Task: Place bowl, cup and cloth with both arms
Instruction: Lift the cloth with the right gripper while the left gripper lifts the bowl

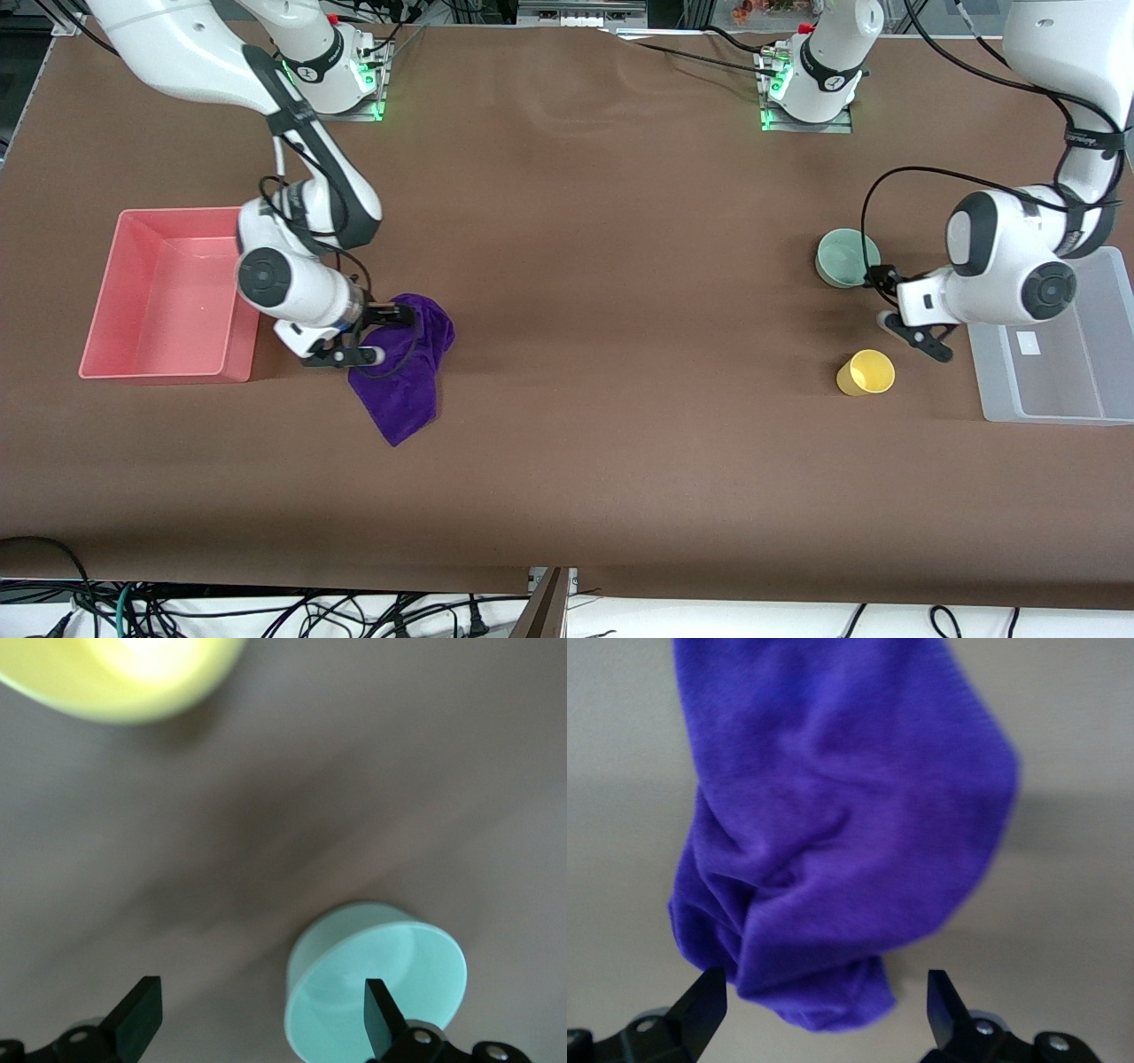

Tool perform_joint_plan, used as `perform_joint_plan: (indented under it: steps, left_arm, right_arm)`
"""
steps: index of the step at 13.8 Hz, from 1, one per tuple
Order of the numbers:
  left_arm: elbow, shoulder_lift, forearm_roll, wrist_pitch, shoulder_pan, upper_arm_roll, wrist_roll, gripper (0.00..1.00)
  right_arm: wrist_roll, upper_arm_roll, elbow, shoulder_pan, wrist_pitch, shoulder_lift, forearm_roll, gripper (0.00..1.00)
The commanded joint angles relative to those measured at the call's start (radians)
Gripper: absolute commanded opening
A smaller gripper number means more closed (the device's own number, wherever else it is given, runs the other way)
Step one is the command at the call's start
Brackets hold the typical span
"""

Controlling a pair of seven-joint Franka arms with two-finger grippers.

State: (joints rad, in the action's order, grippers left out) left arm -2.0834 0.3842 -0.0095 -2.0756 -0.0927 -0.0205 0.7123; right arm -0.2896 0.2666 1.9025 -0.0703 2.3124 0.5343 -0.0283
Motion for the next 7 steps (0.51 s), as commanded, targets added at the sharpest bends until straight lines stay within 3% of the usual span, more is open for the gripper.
perform_joint_plan:
  steps: [1,3,4,6,7]
  left_arm:
    - [-0.122,-0.038,-0.058,-0.099,-0.018,0.011,0.160,0.85]
    - [-0.129,-0.036,-0.061,-0.129,-0.019,0.011,0.220,0.19]
    - [-0.130,-0.034,-0.061,-0.129,-0.018,0.011,0.222,0.00]
    - [-0.136,-0.030,-0.061,-0.130,-0.018,0.011,0.228,0.00]
    - [-0.136,-0.030,-0.061,-0.130,-0.018,0.011,0.228,0.00]
  right_arm:
    - [-0.017,0.002,-0.002,0.001,0.070,0.036,-0.015,1.00]
    - [-0.017,0.002,-0.002,-0.005,0.114,0.062,-0.016,1.00]
    - [-0.016,0.002,-0.002,-0.005,0.125,0.067,-0.018,0.90]
    - [-0.011,0.002,-0.008,-0.003,0.127,0.069,-0.018,0.29]
    - [-0.008,0.000,-0.011,-0.003,0.125,0.070,-0.018,0.08]
